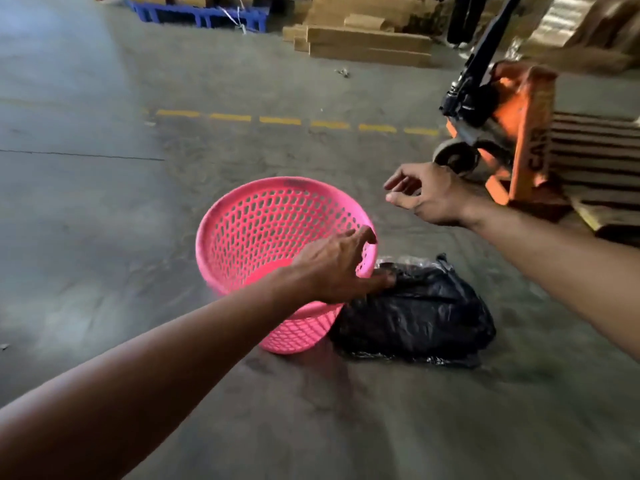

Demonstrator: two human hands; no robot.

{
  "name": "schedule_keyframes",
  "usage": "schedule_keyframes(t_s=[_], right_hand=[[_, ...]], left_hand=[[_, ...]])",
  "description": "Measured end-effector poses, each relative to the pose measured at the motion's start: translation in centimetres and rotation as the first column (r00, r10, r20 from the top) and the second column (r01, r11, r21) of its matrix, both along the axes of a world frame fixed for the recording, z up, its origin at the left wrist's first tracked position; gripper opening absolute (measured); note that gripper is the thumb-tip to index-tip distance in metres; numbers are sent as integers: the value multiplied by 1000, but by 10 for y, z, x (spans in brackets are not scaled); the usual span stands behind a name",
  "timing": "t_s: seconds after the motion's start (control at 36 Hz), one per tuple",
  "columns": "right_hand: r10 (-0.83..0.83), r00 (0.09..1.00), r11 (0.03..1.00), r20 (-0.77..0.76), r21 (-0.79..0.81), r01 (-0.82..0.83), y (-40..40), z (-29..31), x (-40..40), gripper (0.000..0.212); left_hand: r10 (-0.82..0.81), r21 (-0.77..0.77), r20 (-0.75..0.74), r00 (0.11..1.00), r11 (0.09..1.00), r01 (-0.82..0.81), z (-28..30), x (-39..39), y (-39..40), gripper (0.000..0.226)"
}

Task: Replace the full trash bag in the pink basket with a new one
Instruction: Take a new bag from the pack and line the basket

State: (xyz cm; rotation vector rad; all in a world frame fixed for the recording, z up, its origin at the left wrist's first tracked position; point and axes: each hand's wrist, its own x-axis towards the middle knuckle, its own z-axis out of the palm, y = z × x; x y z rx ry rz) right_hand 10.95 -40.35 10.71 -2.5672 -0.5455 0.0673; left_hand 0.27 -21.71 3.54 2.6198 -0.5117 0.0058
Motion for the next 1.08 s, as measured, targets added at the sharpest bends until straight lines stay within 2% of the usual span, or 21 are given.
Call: schedule_keyframes(t_s=[0.06, 0.11, 0.17, 0.25, 0.33, 0.39, 0.44, 0.5, 0.58, 0.67, 0.72, 0.78, 0.86, 0.97, 1.08], right_hand=[[-54, 999, 998, 5, 35, 54, -31, -19, 8, 15], [-77, 997, 997, -6, 18, 77, -58, -44, 8, 11], [-57, 998, 997, -32, -46, 55, -84, -75, 7, 10], [51, 994, 969, -100, -236, -73, -116, -136, 1, 13], [178, 969, 890, -169, -394, -232, -135, -202, -13, 29], [234, 952, 831, -197, -468, -301, -141, -240, -28, 49], [282, 941, 771, -186, -540, -338, -145, -273, -41, 65], [307, 936, 740, -173, -575, -349, -146, -299, -50, 74], [320, 940, 751, -116, -574, -327, -150, -325, -53, 74], [323, 944, 783, -68, -541, -307, -152, -338, -50, 62], [303, 947, 815, -102, -488, -313, -151, -339, -45, 45], [220, 961, 899, -167, -348, -266, -149, -334, -40, 26], [26, 967, 993, -253, -108, -55, -148, -317, -27, 13], [-134, 939, 977, -318, 119, 180, -144, -273, 1, 9], [-222, 892, 923, -394, 211, 322, -139, -215, 36, 19]], left_hand=[[31, 76, -11, 999, 997, -30, -13, 7, -17, 78], [21, 119, 12, 1000, 993, -22, -26, 12, -23, 75], [-12, 83, 44, 999, 997, 8, -38, 16, -24, 65], [-22, 7, 96, 995, 1000, 21, -49, 16, -21, 52], [34, -25, 130, 991, 999, -32, -56, 11, -21, 55], [107, -46, 143, 984, 994, -102, -58, 9, -22, 58], [157, -37, 133, 979, 987, -153, -59, 9, -24, 51], [194, -12, 98, 976, 981, -194, -60, 12, -22, 42], [197, 3, 50, 979, 980, -198, -59, 17, -22, 39], [195, 3, 41, 980, 981, -196, -60, 17, -23, 38], [201, -10, 41, 979, 980, -201, -60, 17, -23, 38], [203, -18, 40, 978, 979, -202, -59, 17, -22, 39], [204, -38, 22, 979, 978, -203, -62, 19, -21, 40], [192, -58, 20, 981, 980, -191, -64, 20, -19, 41], [202, -60, 37, 979, 978, -199, -68, 20, -17, 42]])
